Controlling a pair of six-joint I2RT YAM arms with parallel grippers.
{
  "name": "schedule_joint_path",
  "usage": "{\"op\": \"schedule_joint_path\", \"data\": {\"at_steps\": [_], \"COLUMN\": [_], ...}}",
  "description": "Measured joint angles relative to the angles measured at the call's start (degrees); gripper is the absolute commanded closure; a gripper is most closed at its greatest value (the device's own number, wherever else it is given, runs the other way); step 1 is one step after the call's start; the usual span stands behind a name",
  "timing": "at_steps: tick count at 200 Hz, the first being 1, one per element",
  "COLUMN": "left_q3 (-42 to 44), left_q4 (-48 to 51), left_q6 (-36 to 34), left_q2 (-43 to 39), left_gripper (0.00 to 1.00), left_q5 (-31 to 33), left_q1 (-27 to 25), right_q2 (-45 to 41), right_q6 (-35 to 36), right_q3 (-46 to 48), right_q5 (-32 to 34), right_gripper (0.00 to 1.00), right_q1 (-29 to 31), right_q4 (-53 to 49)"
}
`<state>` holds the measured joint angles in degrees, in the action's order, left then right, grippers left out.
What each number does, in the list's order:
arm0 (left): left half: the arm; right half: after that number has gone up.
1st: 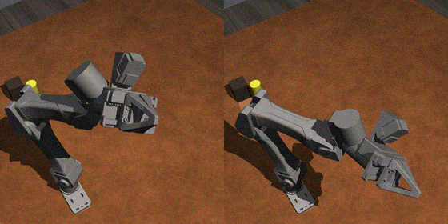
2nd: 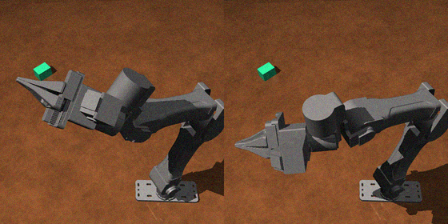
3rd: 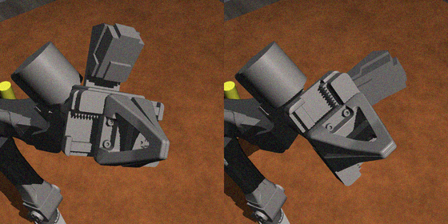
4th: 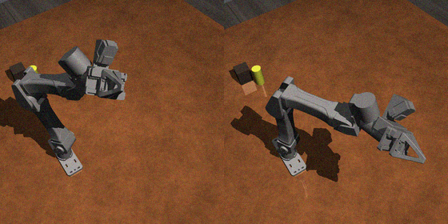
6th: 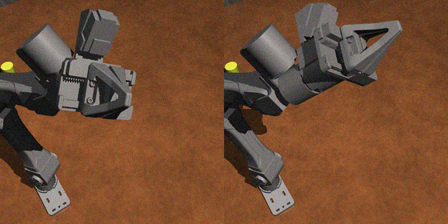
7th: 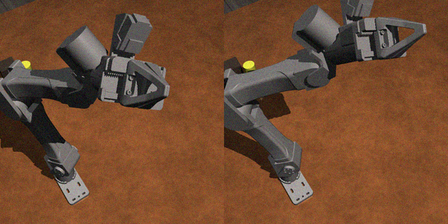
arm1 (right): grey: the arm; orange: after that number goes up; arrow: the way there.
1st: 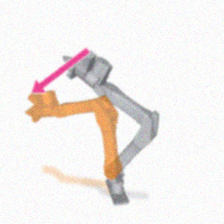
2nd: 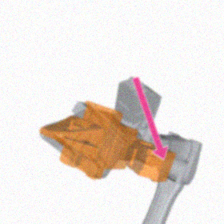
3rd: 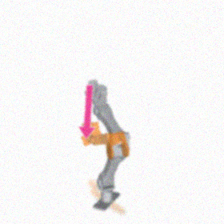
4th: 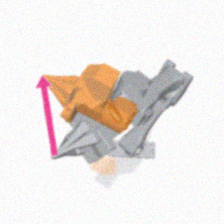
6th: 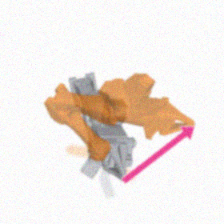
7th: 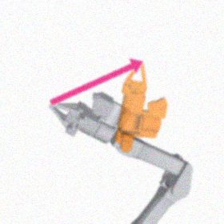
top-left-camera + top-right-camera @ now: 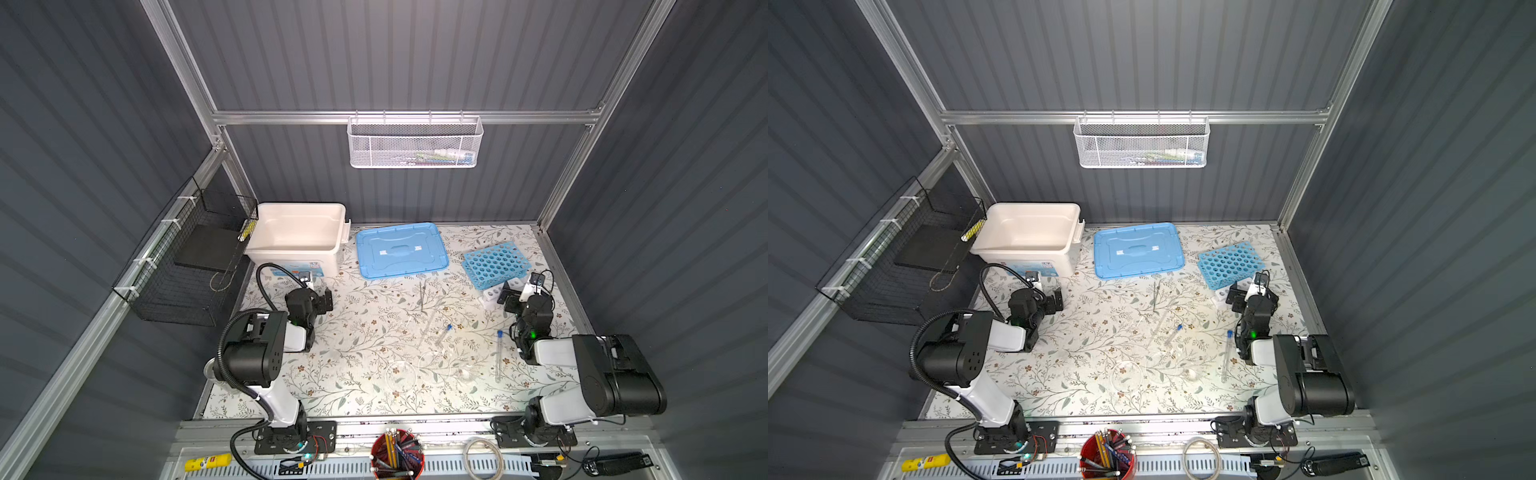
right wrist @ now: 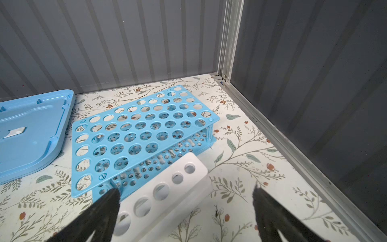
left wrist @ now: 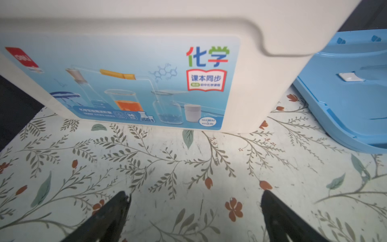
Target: Organize the chemistry lab equipment
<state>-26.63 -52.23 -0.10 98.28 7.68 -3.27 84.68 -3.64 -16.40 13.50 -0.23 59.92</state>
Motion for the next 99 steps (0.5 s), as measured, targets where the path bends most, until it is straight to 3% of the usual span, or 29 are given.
{"op": "schedule_joint_path", "data": {"at_steps": [99], "left_q3": [0.0], "left_q4": [-0.02], "left_q6": [-0.37], "left_q2": [-0.02], "left_gripper": [0.0], "left_q5": [-0.5], "left_q1": [0.0], "right_q2": [0.0], "right_q6": [0.0], "right_q3": [0.0], "right_q5": [0.0], "right_gripper": [0.01], "right_q1": [0.0], "right_q4": [0.0]}}
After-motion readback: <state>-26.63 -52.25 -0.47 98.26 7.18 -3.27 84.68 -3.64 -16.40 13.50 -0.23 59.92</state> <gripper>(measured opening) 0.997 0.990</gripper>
